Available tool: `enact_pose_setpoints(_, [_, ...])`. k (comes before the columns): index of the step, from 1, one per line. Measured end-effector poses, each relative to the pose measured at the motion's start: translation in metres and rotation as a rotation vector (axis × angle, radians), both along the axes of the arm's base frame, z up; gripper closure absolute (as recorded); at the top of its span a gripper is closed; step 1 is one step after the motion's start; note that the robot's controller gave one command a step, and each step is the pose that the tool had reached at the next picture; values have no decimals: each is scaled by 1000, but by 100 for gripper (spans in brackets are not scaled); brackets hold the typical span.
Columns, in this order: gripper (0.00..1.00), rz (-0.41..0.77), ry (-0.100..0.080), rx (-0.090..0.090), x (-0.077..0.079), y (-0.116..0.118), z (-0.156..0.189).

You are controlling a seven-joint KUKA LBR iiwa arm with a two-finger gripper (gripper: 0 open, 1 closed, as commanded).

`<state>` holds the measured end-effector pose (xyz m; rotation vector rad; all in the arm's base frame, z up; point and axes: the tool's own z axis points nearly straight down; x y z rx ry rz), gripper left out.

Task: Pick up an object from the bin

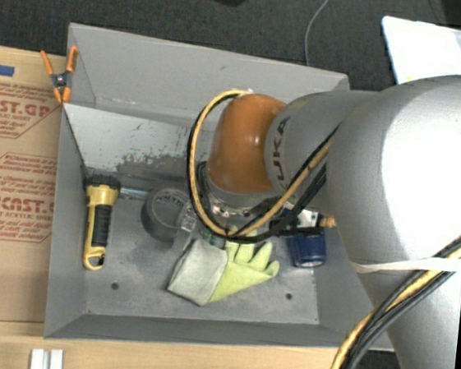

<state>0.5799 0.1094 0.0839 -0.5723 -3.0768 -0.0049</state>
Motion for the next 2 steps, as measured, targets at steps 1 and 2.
enact_pose_setpoints(1, [100,0,0,0,0,0,0])
enact_pose_setpoints(2, [100,0,0,0,0,0,0])
